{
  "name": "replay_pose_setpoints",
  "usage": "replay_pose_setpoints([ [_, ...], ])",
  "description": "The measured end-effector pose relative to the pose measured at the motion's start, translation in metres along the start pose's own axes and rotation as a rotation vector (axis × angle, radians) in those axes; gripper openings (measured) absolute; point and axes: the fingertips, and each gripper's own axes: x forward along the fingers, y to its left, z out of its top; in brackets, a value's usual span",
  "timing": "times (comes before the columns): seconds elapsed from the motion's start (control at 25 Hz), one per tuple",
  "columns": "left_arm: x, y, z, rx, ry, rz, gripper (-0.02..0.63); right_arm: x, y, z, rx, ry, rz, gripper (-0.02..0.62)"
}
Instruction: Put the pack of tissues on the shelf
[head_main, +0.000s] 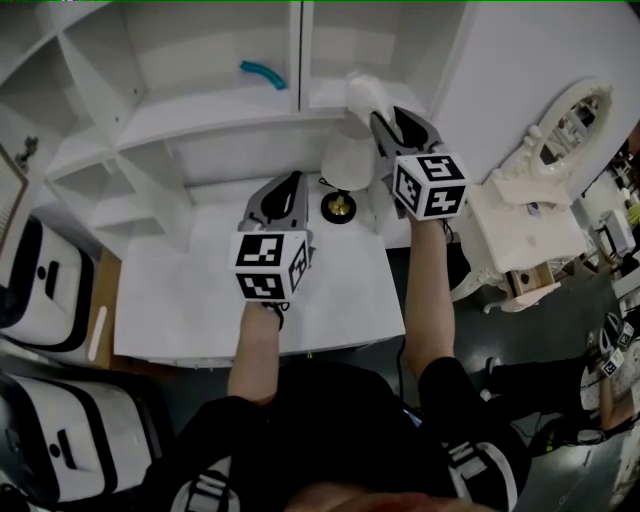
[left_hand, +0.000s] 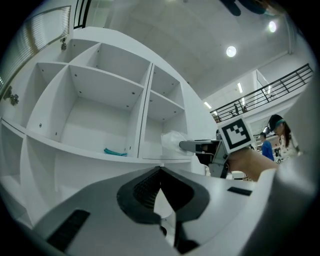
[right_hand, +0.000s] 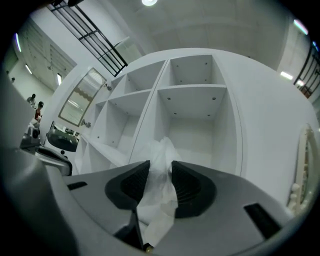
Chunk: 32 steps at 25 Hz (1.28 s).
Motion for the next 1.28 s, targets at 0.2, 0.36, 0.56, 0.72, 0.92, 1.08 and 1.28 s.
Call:
replay_pose_setpoints([
  [0.2,-0.004,0.006,0.004,0.015,0.002,0.018,0.011,0.024,-0.007,0.003,-0.039,0.034,0.018,0.144],
  [0.36,-0.008,0.013,0.006,0.024,0.001,0.036,0.011,0.046,-0.012,-0.001,-0.047,0.075,0.031,0.144],
  [0.56,-0.015,0.022,0.002,0.016,0.005,0.062,0.011,0.068,-0.001,-0.009,-0.117,0.144,0.053,0.144],
  [0.72,-0.019,0.032,0.003,0.014,0.007,0.085,0.011,0.085,0.007,-0.013,-0.125,0.166,0.070,0.146],
  [0.92,-0.023,0.037,0.005,0.013,-0.007,0.099,0.011,0.098,0.010,-0.016,-0.163,0.178,0.073,0.166],
  [1.08,-0.025,0.043,0.007,0.011,-0.019,0.107,0.011,0.100,0.008,-0.018,-0.141,0.163,0.059,0.215],
  [1.28,-0.030,0.063,0.004,-0.013,-0.011,0.153,0.011,0.084,0.003,-0.005,-0.117,0.060,0.023,0.256],
])
